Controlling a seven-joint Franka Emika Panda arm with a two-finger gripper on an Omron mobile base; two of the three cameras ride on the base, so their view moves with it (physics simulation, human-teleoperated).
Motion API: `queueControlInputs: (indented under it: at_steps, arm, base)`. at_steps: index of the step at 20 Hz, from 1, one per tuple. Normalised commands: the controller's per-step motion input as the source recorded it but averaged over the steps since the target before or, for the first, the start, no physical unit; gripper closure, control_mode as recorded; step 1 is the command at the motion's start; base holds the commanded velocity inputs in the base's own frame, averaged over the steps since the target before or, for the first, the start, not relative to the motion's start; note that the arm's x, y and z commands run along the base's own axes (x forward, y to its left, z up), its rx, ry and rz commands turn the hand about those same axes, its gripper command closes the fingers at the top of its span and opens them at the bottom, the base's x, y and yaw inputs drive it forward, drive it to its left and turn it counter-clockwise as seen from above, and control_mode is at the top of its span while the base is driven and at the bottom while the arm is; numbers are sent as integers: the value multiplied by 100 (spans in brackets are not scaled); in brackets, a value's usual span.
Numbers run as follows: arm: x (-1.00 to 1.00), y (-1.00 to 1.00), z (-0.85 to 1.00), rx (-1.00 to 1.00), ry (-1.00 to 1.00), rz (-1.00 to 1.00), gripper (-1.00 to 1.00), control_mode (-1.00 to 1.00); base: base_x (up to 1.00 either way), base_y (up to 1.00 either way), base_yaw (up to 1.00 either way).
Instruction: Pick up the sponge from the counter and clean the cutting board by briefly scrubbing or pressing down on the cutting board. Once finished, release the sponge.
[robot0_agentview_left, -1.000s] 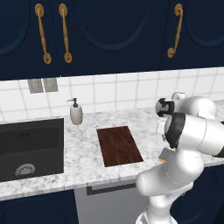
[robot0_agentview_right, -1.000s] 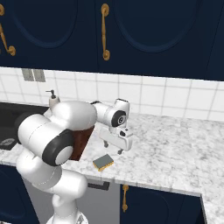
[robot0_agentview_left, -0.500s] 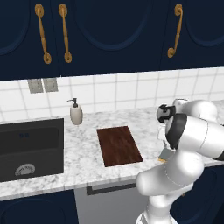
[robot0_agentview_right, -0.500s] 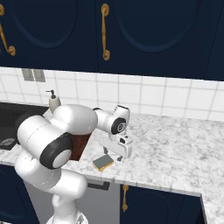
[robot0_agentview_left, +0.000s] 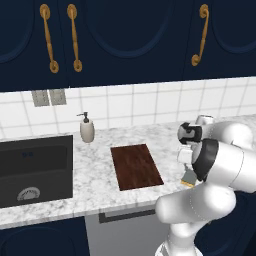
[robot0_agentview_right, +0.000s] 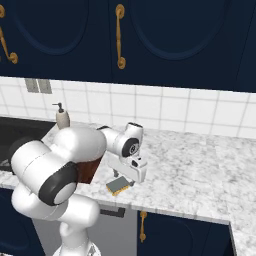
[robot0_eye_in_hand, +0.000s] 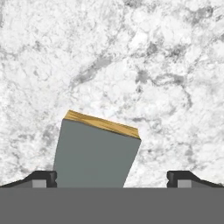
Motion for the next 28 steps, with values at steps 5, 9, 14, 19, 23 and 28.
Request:
queueControlInputs:
  at_steps: [5,9,14,19,23,28]
  arm:
    - [2,0,-12,0,0,-2,-100,-100]
    - [0,0,-22,0,0,-1,-100,-100]
    - [0,3,-5,0,0,0,-100,-100]
    - [0,0,-16,0,0,0,-100,-100]
    - [0,5,0,0,0,0,-100,-100]
    - [0,3,0,0,0,0,-100,-100]
  base:
    - [0,0,0]
    - [0,0,0]
    - [0,0,0]
    - [0,0,0]
    - [0,0,0]
    - [0,0,0]
